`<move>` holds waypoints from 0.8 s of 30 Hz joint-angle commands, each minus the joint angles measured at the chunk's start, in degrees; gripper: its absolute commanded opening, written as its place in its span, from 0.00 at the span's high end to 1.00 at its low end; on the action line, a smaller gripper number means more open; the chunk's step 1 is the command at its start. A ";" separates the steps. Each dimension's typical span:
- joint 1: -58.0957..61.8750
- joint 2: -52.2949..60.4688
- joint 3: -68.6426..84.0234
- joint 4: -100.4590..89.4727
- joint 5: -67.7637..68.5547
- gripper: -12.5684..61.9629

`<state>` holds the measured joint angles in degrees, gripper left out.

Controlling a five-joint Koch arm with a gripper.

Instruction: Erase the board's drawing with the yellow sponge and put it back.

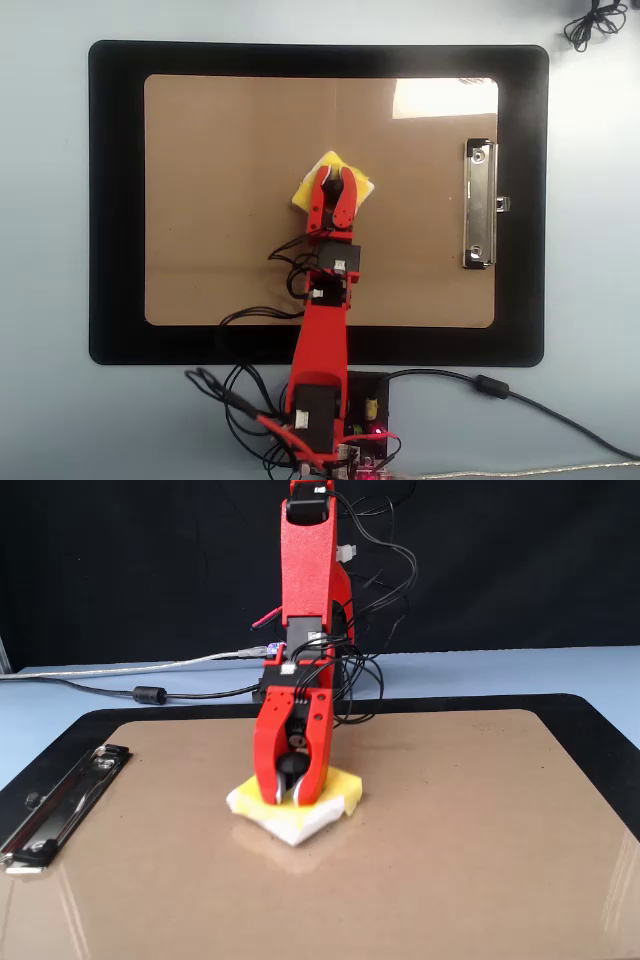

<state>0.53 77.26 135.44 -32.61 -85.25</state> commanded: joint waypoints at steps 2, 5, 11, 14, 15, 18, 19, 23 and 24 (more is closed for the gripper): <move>-0.09 8.00 7.56 0.44 -0.09 0.94; -2.64 9.49 8.70 0.44 -0.18 0.94; -8.79 -5.01 -5.19 -0.09 -0.97 0.94; -9.14 -7.03 -7.91 -2.29 -1.05 0.94; -9.14 -6.42 -7.82 -2.37 -0.97 0.94; -10.99 2.11 -5.62 -0.88 -1.23 0.94; -13.18 7.03 -3.43 1.41 -1.58 0.94; -23.73 24.17 -2.37 17.49 -8.26 0.94; -25.84 27.16 -2.37 21.97 -10.55 0.94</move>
<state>-21.71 97.12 134.65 -15.91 -89.21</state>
